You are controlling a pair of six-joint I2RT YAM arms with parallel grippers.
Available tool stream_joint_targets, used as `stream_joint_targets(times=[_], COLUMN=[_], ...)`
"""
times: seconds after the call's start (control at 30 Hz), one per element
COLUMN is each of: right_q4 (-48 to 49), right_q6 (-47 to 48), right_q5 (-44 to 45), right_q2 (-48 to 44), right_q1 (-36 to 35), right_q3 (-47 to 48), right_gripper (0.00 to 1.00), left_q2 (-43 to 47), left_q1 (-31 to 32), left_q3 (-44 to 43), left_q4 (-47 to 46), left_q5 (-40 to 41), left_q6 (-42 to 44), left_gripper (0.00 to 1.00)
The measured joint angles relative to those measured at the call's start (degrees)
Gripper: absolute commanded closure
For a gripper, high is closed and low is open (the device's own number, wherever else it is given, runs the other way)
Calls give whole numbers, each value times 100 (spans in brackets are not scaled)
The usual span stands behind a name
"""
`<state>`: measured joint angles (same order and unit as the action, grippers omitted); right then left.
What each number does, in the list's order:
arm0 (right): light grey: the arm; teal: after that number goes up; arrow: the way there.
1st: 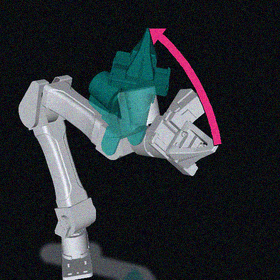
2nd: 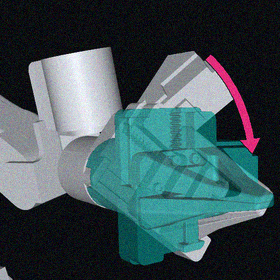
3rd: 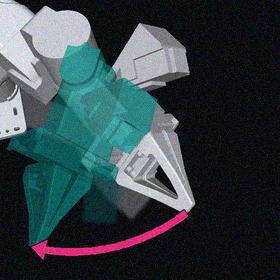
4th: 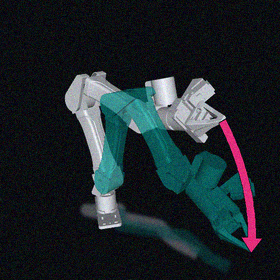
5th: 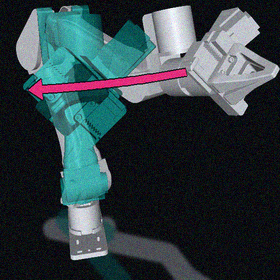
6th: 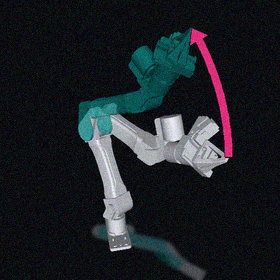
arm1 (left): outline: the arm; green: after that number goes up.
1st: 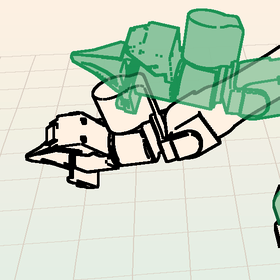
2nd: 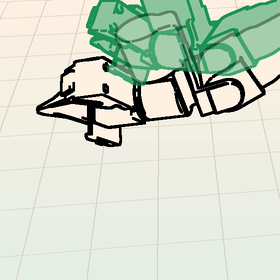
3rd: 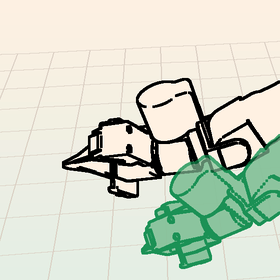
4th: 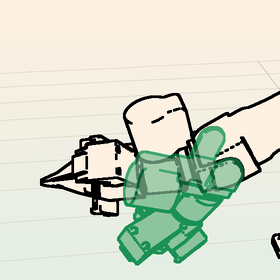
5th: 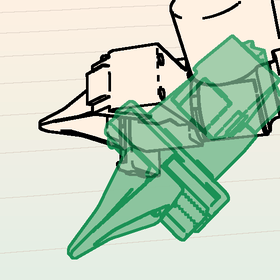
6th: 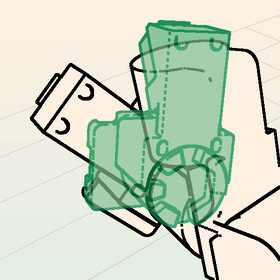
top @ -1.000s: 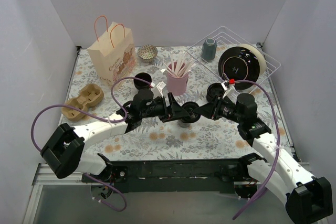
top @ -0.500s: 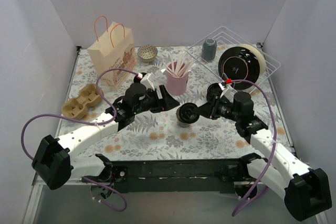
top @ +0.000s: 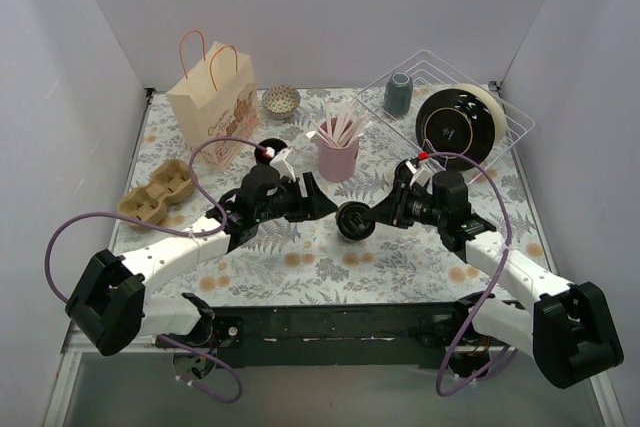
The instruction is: Pack the takeout coffee
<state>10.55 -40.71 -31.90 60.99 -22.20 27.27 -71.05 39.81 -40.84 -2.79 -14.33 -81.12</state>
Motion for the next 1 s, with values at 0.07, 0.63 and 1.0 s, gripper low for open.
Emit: stream_joint_targets(times=[0.07,0.63,1.0], right_q4=[59,170,168], right_q6=[-7,0,2], right_q5=[-24,-85,-90], right_q2=[57,415,737], right_q1=[0,0,0], right_q3=[2,330,415], right_gripper=[85,85,83], left_q2=[-50,-262,-291], left_q1=[0,0,0], left_q3=[44,201,201], left_q4=[-57,-267,-284], left_q5=[-48,-136,-129], left_q6=[22,125,192], left_gripper=[37,38,39])
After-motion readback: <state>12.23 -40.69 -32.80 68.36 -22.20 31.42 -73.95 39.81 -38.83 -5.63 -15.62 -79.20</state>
